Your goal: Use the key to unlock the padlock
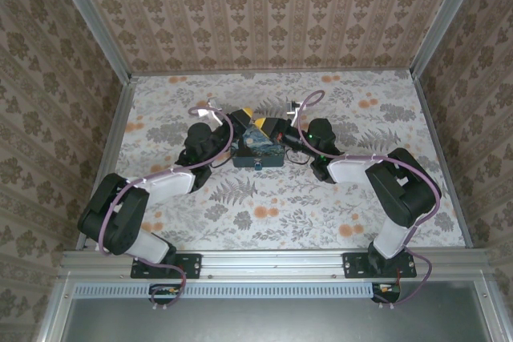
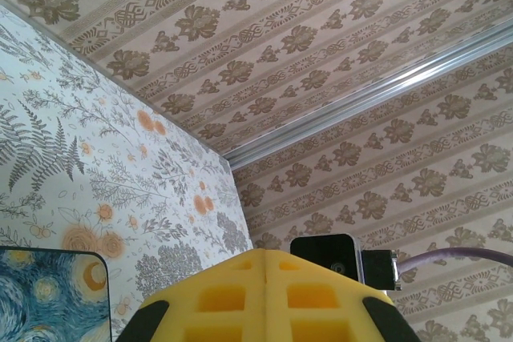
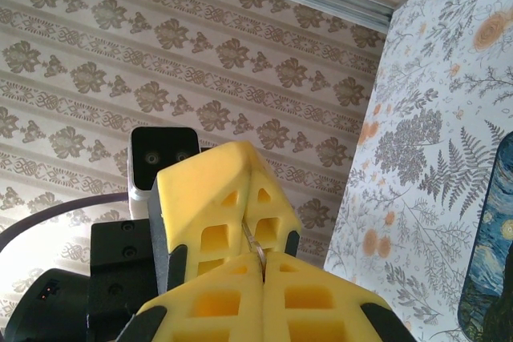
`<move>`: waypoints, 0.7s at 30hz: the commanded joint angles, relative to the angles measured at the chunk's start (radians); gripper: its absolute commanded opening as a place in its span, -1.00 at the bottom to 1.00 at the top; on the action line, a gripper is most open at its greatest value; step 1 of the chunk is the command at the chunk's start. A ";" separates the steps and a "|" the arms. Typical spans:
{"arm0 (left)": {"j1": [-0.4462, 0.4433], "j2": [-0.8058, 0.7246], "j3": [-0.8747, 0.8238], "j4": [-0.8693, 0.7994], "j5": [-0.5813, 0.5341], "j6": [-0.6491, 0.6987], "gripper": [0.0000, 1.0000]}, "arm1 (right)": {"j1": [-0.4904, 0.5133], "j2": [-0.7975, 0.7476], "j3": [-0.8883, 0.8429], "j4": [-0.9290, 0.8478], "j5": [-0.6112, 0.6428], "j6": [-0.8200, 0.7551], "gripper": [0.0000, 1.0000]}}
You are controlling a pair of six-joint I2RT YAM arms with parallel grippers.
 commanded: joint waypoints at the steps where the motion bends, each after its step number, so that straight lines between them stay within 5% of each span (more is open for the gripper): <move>1: -0.005 0.003 -0.006 0.029 -0.002 -0.006 -0.69 | -0.005 -0.004 0.019 0.038 -0.016 0.002 -1.00; 5: 0.047 -0.050 -0.029 0.018 0.001 -0.026 -0.06 | -0.018 -0.013 -0.008 0.032 0.001 0.002 -1.00; 9: 0.102 -0.159 -0.061 -0.081 0.020 -0.012 0.26 | -0.028 -0.023 -0.034 0.029 -0.003 -0.003 -1.00; 16: 0.111 -0.341 -0.069 -0.456 0.063 0.158 0.55 | -0.044 -0.032 -0.076 0.016 -0.005 -0.016 -1.00; 21: 0.017 -0.362 -0.052 -0.695 0.057 0.372 0.65 | -0.066 -0.047 -0.107 -0.017 0.010 -0.039 -1.00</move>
